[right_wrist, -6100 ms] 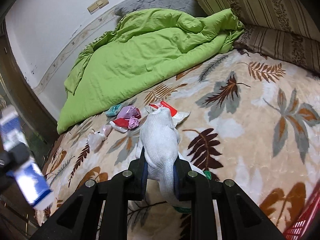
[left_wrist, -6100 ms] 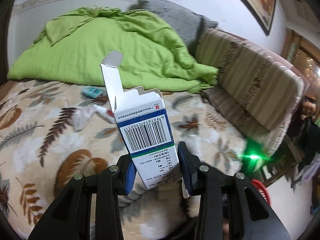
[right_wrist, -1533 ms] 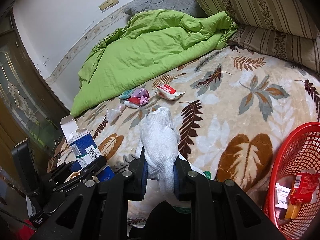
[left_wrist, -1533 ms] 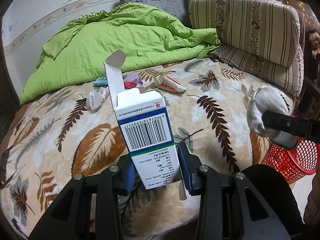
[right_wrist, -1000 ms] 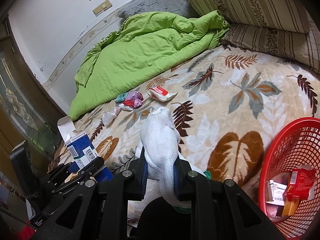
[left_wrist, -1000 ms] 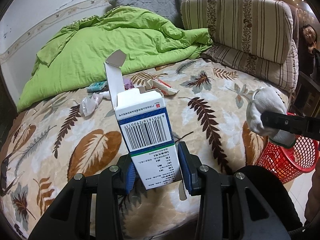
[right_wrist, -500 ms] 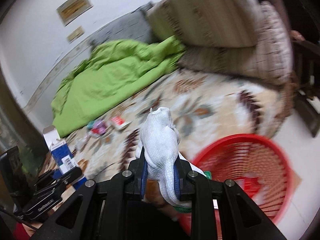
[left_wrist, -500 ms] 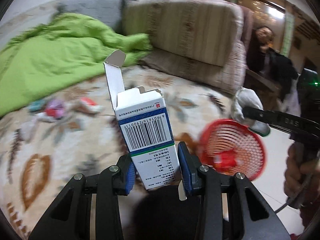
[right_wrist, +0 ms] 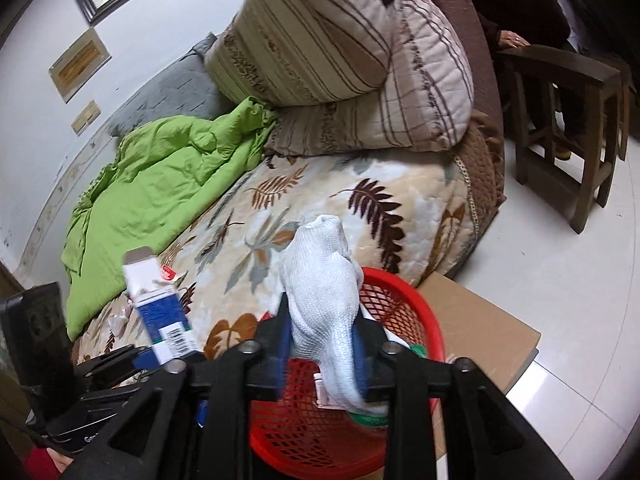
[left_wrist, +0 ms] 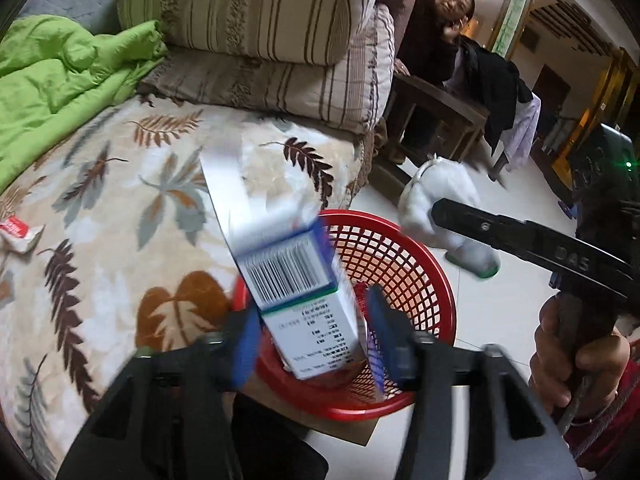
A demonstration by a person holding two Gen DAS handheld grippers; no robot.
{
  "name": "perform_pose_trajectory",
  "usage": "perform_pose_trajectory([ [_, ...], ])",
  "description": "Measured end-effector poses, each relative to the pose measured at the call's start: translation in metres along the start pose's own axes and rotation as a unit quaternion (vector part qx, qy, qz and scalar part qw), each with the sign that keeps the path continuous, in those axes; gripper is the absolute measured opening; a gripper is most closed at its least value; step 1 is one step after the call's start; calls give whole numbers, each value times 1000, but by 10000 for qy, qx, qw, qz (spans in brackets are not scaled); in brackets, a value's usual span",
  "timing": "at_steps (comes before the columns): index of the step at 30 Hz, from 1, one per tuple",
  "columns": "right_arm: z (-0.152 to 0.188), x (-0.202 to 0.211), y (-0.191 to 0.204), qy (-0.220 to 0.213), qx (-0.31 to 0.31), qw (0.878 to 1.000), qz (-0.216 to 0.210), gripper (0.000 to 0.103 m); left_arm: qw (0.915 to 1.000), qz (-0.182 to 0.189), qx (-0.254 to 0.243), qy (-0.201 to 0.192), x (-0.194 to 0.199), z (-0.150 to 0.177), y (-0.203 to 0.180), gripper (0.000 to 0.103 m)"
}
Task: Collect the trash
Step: 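Hold both items over the red basket and open both tools, then move both open tools back over the remaining trash on the bed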
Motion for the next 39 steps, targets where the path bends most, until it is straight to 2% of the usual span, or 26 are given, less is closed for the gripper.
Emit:
perform_pose_trajectory([
  [1, -1, 0, -3, 1, -25, 10000, -10, 51, 10000, -12, 27, 2, -2, -2, 0, 65],
  [3, -2, 1, -6, -42, -53, 10000, 14, 60, 10000, 26, 67, -31, -1, -2, 1, 65],
  [8, -4, 3, -6, -158, -54, 9999, -22, 60, 9995, -181, 164, -179, 15, 4, 14, 65],
  [14, -2, -1, 10, -121, 40, 9996, -236, 60, 9963, -674, 319, -418, 45, 15, 40, 65],
  [22, 13, -14, 69, 124, 620, 9955, -703, 60, 9874, -1236, 735, -656, 94, 37, 87, 65],
  [31, 41, -48, 148, 698, 1218, 9811, -1336, 60, 9656, -1921, 1524, -859, 155, 81, 159, 66],
  [39, 67, -80, 213, 1134, 1708, 9632, -1740, 60, 9341, -2547, 2331, -903, 196, 130, 235, 66],
])
Point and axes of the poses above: each gripper's, at about its wrist camera, not at the fingertips, and x roughly against the way its jaws point, y to its left, z to its underside, the point moved 1 cm from there along -x, roughly the way its jaws point, and after that the axes turned 2 degrees about -x, right-handed, at the moved point
